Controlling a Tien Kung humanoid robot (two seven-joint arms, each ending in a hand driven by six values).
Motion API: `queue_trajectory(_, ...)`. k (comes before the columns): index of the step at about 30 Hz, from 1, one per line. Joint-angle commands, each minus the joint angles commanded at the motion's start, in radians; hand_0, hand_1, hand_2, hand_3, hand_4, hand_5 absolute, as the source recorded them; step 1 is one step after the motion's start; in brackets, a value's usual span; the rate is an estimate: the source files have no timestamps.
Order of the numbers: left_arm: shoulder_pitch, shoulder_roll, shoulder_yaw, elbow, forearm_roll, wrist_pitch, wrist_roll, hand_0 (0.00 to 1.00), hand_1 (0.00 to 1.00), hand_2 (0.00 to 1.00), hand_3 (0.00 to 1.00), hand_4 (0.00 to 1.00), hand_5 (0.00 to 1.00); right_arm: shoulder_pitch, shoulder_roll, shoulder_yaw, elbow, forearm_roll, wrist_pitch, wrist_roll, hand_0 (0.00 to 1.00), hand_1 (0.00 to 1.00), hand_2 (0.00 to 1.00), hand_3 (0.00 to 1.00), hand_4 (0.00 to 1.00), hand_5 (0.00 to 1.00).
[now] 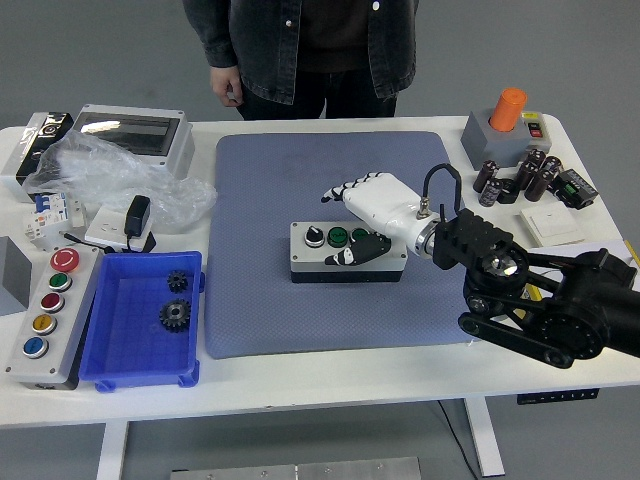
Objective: Pick up the button,place it on the desk,press the button,press the button
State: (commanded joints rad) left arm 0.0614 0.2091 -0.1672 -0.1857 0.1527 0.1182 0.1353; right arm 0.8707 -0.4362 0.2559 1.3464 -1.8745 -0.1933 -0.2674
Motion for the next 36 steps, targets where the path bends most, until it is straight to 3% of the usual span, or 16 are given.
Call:
queue_trajectory(1,0.0,0.0,0.0,0.0,0.0,0.0,0.0,0.686,0.703,0.64,0.665,0.647,0.334,-0.006,-0.013,0.018,0.023,0.005,0.007,-0.007,0.79,0.75,0.807,0.909,0.998,0.626)
queue_trajectory(2,0.0,0.0,0.0,0.0,0.0,0.001,0.0,0.686,0.703,0.641,0.664,0.645,0.331,-0.015,-0.027,0.038,0.047,0.013,0.013,-0.013,0.798,0.753,0.819,0.953,0.998,0.708)
queue_trajectory(7,0.002,-0.001,-0.001,0.0,-0.001,0.001,-0.002,0.686,0.703,0.641,0.664,0.645,0.331,-0.099,-0.112,0.166,0.19,0.021,0.015,-0.047,0.798,0.753,0.819,0.953,0.998,0.708)
queue_trajectory(8,0.003,-0.002,-0.001,0.0,-0.002,0.001,-0.002,0.686,0.704,0.641,0.664,0.642,0.331,-0.109,-0.122,0.183,0.21,0.012,0.011,-0.054,0.803,0.759,0.814,0.952,0.998,0.796)
queue_trajectory(13,0.005,-0.003,-0.001,0.001,-0.003,0.001,-0.002,0.686,0.704,0.641,0.664,0.642,0.331,-0.158,-0.177,0.246,0.326,-0.089,0.004,-0.107,0.803,0.759,0.814,0.952,0.998,0.796)
queue_trajectory(14,0.005,-0.003,-0.001,0.001,-0.002,0.001,-0.002,0.686,0.703,0.639,0.662,0.639,0.335,-0.161,-0.183,0.246,0.344,-0.107,0.008,-0.115,0.754,0.723,0.725,0.873,0.998,0.735)
queue_trajectory(19,0.002,-0.001,-0.006,0.0,0.002,0.001,-0.002,0.686,0.703,0.639,0.662,0.639,0.335,-0.164,-0.206,0.22,0.405,-0.184,0.069,-0.157,0.754,0.723,0.725,0.873,0.998,0.735)
queue_trajectory(20,0.002,-0.001,-0.007,0.0,0.002,0.001,-0.002,0.686,0.703,0.639,0.662,0.637,0.337,-0.162,-0.21,0.209,0.412,-0.191,0.088,-0.168,0.631,0.537,0.286,0.752,0.386,0.149)
queue_trajectory(25,0.002,0.0,-0.007,0.0,0.001,0.001,-0.002,0.686,0.703,0.639,0.662,0.637,0.337,-0.151,-0.223,0.156,0.419,-0.195,0.173,-0.211,0.631,0.537,0.286,0.752,0.386,0.149)
queue_trajectory(26,0.002,0.0,-0.006,0.0,0.001,0.001,-0.002,0.686,0.703,0.638,0.659,0.635,0.34,-0.148,-0.223,0.149,0.417,-0.195,0.181,-0.215,0.626,0.474,0.241,0.748,0.338,0.045)
queue_trajectory(27,0.002,0.0,-0.006,0.0,0.001,0.001,-0.002,0.686,0.703,0.638,0.659,0.635,0.34,-0.146,-0.223,0.142,0.413,-0.195,0.188,-0.218,0.626,0.474,0.241,0.748,0.338,0.045)
queue_trajectory(36,0.001,-0.001,-0.005,0.001,-0.001,0.002,-0.003,0.685,0.703,0.638,0.658,0.635,0.345,-0.123,-0.201,0.101,0.368,-0.191,0.201,-0.223,0.615,0.415,0.223,0.74,0.326,0.002)
